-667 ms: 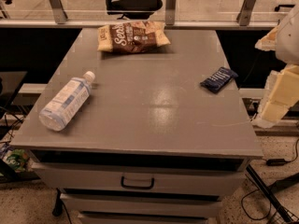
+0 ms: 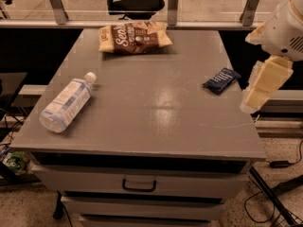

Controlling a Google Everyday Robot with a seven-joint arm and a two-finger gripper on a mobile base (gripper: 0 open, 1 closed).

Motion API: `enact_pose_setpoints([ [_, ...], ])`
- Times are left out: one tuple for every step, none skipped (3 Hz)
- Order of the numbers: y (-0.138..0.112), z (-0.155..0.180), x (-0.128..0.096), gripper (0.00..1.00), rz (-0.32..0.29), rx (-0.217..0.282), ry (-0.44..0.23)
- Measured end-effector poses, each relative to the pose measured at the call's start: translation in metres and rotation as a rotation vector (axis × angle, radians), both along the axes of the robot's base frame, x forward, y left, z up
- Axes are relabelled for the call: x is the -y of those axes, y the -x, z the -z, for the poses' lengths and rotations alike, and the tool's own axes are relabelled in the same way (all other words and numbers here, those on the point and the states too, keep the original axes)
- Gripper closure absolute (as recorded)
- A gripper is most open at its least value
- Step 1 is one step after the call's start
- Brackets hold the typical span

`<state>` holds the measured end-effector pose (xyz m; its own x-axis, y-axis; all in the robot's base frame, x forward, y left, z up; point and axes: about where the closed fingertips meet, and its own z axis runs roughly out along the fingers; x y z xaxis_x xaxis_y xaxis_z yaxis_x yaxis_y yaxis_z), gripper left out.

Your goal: Move brown chip bag near rxbar blueberry

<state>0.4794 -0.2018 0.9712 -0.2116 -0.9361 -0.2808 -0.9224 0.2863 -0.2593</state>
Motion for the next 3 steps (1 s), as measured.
enact_pose_setpoints([
  [-0.103,0.013,-0.029,0.00,-0.035,0.044,-0.066],
  [-0.148,0.019,-0.044,0.00,-0.055,0.058,-0.089],
  [-0.204,0.033,-0.069,0.00,-0.066,0.071,-0.105],
])
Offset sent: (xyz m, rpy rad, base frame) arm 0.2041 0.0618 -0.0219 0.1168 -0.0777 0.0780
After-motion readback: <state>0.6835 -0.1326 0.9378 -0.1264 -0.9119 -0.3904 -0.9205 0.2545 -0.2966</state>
